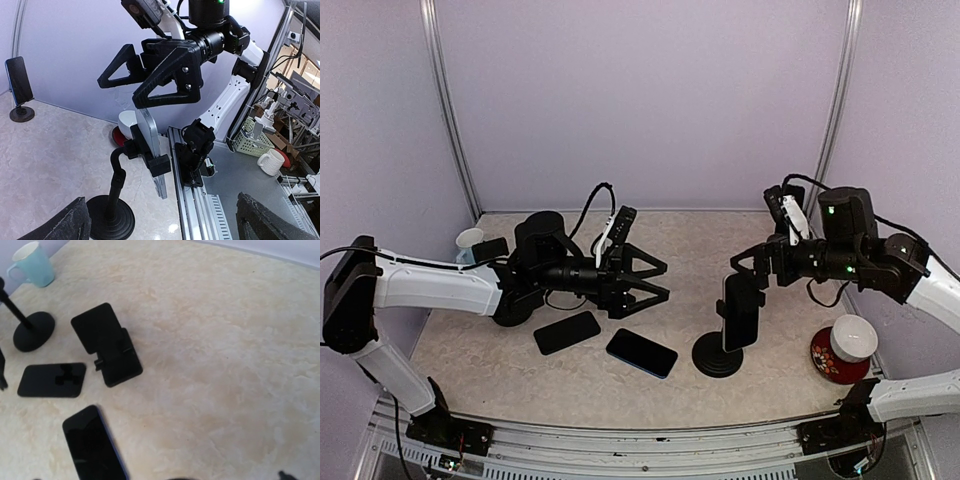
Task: Place the phone on the phone stand
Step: Move the phone stand with the phone to the center of the board.
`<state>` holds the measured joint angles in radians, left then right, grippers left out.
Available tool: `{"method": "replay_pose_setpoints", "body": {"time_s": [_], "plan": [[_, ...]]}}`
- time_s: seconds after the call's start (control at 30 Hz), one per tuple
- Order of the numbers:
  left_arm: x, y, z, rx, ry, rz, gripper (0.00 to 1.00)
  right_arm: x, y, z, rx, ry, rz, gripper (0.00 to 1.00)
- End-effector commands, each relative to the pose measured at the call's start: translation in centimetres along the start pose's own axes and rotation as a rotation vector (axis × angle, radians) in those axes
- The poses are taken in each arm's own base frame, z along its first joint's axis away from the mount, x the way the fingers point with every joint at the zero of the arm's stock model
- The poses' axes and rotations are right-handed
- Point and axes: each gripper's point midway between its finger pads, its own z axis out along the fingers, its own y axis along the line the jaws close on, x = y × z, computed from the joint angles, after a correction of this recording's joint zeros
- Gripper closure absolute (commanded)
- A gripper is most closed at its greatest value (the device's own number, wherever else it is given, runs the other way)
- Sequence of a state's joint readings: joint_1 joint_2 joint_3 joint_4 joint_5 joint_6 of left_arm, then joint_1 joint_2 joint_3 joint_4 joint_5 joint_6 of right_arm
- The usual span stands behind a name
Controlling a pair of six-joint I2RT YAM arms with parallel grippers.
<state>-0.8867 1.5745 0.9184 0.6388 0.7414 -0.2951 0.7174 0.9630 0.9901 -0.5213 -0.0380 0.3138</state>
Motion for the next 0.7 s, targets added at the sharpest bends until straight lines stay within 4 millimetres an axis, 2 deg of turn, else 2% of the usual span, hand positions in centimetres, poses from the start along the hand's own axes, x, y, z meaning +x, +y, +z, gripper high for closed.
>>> {"method": "replay_pose_setpoints", "body": {"time_s": [0.0,0.17,0.67], "plan": [[-0.2,-0.2,-0.4,-0.009,-0.018,0.008,0.01,-1.8,0.0,0.1,0.085,-0.073,0.046,0.0],[-0.3,-0.1,-0.7,-0.017,-0.021,0.011,0.01,-1.4,1.4,1.0,0.121,-0.059,0.025,0.0],[-0.3,0.1,-1.5,-0.036,-0.027,0.014,0.01,-0.2,2.1,2.2,0.229,-0.037,0.013,0.0]]}}
